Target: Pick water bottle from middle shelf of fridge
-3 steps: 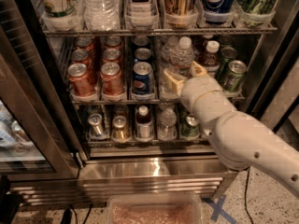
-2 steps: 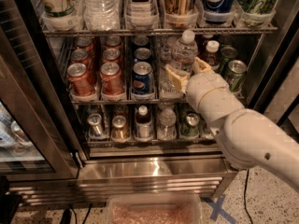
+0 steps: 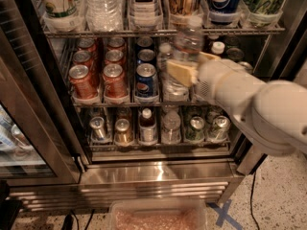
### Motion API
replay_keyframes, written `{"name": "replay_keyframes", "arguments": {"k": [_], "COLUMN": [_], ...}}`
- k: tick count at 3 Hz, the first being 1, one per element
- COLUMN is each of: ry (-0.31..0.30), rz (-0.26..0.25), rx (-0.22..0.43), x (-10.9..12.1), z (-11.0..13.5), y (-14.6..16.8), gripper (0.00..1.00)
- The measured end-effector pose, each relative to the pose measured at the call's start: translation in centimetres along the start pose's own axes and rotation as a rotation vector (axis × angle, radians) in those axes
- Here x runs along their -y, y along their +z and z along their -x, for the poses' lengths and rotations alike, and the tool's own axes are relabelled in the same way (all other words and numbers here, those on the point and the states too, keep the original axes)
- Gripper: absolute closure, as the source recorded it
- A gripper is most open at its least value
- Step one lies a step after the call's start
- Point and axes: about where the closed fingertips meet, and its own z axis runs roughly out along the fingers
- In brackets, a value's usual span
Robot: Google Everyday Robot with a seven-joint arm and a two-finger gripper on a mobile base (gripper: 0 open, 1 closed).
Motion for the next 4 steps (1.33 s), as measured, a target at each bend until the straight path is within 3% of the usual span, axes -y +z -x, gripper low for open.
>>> {"name": "replay_keyframes", "arguments": {"k": [1, 2, 4], "ry": [0.113, 0.127, 0.108], "rz": [0.147, 0.205, 0.190], "rx": [-0.065, -0.104, -0.094], "x": [-5.0, 0.0, -1.3], "z": [2.5, 2.9, 3.4], "y": [0.5, 0.1, -0.9], "gripper": [1.00, 1.00, 1.00]}}
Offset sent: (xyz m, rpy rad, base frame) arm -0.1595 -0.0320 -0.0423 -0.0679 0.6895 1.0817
